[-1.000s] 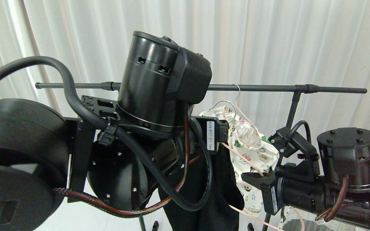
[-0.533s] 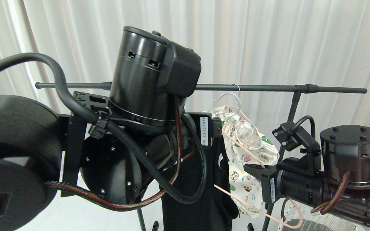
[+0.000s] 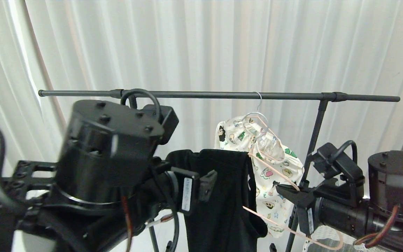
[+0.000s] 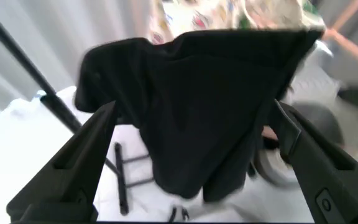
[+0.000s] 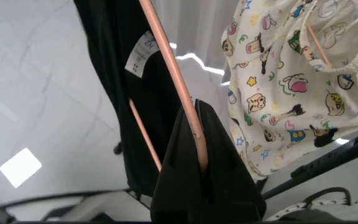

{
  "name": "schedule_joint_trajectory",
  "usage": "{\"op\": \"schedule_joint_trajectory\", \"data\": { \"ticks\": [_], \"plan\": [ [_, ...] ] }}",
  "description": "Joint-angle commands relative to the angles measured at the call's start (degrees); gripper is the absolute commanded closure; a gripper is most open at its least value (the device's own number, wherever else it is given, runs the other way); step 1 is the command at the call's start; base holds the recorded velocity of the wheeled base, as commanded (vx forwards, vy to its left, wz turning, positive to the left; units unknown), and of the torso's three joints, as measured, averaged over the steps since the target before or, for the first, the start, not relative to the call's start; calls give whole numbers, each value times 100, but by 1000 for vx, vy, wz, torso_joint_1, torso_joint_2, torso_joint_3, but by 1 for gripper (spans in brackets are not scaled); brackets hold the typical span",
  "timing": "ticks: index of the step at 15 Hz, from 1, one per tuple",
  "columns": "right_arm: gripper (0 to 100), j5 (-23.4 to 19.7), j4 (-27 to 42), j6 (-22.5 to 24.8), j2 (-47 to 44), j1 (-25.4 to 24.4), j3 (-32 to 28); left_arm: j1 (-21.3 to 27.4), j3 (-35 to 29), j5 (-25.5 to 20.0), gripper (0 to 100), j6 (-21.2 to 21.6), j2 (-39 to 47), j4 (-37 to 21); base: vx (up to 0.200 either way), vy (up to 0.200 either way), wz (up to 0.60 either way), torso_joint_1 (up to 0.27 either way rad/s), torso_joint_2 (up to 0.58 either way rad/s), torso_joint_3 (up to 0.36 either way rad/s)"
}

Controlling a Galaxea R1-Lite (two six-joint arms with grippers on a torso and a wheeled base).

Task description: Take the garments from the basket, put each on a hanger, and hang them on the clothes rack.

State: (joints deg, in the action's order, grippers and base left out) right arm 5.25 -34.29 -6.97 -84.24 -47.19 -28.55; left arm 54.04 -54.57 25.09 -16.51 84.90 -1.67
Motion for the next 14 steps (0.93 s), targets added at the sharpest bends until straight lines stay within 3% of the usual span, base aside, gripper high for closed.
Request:
{"op": "schedule_joint_trajectory", "data": {
  "ticks": [1, 3, 5, 7, 8, 9, 12, 14],
  "plan": [
    [100, -112, 1, 144, 373, 17, 280, -262, 798, -1006, 0, 526, -1028, 185, 0, 0, 0, 0, 0, 0],
    [100, -288, 1, 416, 681, 8, 614, -1062, 1396, -2456, 0, 1712, -1406, 387, 0, 0, 0, 0, 0, 0],
    [100, -402, -7, 741, 962, -1, 1018, -1563, 1712, -3273, 0, 2530, -1406, 773, 0, 0, 0, 0, 0, 0],
    [100, -402, -174, 1014, 1164, -36, 1335, -1572, 1748, -3818, 0, 2723, -1353, 879, 0, 0, 0, 0, 0, 0],
    [100, -402, -174, 1014, 1164, -36, 1335, -1572, 1748, -3818, 0, 2723, -1353, 879, 0, 0, 0, 0, 0, 0],
    [100, -394, -385, 1233, 1340, -115, 1449, -1326, 1721, -4390, 0, 2916, -1142, 1020, 0, 0, 0, 0, 0, 0],
    [100, -394, -385, 1471, 1647, -291, 1660, -1045, 1607, -4442, 0, 3057, -667, 1380, 0, 0, 0, 0, 0, 0],
    [100, -385, -385, 1594, 1920, -502, 1932, -948, 1598, -4794, 0, 3118, -439, 1670, 0, 0, 0, 0, 0, 0]
  ]
}}
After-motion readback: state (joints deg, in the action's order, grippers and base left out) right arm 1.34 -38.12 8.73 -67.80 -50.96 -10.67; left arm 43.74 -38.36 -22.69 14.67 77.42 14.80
